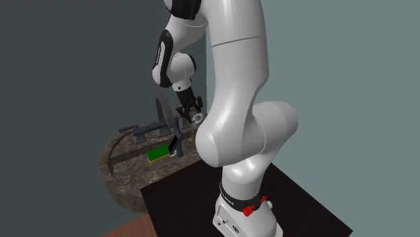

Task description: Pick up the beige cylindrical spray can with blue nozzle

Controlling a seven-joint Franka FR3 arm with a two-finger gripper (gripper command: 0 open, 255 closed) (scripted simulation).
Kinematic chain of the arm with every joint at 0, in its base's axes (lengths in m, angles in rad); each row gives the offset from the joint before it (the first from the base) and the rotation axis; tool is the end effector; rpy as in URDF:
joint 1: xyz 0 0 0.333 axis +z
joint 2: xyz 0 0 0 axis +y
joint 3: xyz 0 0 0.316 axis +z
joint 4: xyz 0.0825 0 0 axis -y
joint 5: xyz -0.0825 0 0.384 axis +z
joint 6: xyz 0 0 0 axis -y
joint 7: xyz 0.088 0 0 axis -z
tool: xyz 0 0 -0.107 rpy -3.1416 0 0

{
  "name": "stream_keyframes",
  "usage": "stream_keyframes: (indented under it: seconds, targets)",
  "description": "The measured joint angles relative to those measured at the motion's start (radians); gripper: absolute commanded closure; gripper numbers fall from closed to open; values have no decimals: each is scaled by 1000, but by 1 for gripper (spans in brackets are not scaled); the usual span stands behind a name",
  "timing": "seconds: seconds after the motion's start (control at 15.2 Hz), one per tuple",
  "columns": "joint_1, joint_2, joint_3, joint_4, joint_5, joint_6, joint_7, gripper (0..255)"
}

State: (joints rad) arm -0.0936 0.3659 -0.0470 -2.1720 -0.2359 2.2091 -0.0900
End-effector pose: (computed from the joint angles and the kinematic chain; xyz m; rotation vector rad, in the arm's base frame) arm 0.5192 -0.0820 0.2005 2.9491 0.1804 -0.5179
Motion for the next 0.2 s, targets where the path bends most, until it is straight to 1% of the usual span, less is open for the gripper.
stream_keyframes:
  seconds: [0.2]
  targets:
    - [0, -30, 1, -1, 3, -28, -7, 255]
